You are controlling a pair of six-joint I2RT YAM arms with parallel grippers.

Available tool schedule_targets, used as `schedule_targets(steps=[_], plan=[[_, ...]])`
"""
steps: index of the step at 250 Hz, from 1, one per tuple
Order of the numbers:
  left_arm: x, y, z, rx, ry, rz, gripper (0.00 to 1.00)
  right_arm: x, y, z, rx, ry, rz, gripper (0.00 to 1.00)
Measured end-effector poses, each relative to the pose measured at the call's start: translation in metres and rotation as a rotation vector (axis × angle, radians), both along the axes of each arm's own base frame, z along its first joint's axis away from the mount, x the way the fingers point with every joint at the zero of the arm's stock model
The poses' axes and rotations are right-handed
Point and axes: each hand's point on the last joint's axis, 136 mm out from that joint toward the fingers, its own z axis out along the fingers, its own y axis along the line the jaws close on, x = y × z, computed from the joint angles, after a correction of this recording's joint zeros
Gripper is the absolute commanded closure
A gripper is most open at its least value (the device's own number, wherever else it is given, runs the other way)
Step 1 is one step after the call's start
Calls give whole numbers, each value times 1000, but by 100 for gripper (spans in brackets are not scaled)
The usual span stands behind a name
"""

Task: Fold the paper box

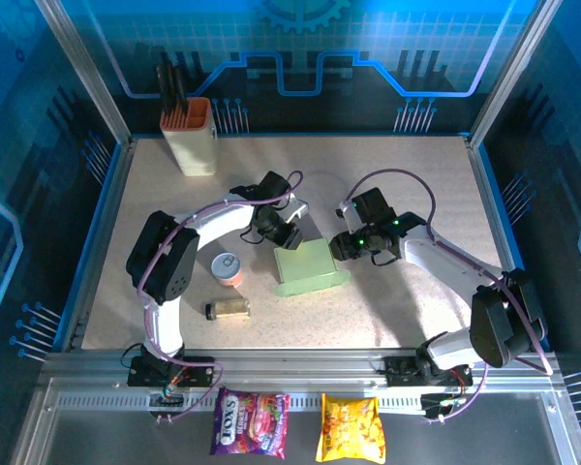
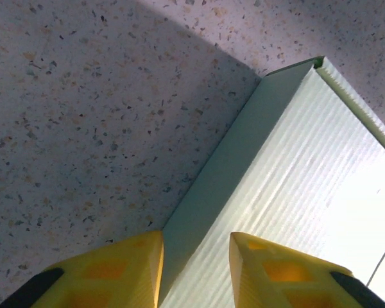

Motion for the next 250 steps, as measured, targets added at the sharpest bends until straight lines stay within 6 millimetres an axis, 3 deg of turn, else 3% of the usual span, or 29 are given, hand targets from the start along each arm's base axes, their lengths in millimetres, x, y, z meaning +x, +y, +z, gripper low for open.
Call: schedule_targets(steps=[81,150,224,250], plan=[[1,0,-6,-4,12,-4,78,-2,1,16,11,-55,53,53],[4,-2,-3,-13,-2,-9,88,-16,14,31,19,-208,300,47],[7,-1,-3,-16,-6,-5,93,-47,47,26,-70,-341,700,31],[8,-1,-3,-15,-11,-9,93,-50,52,15,-123,-350,783,20]])
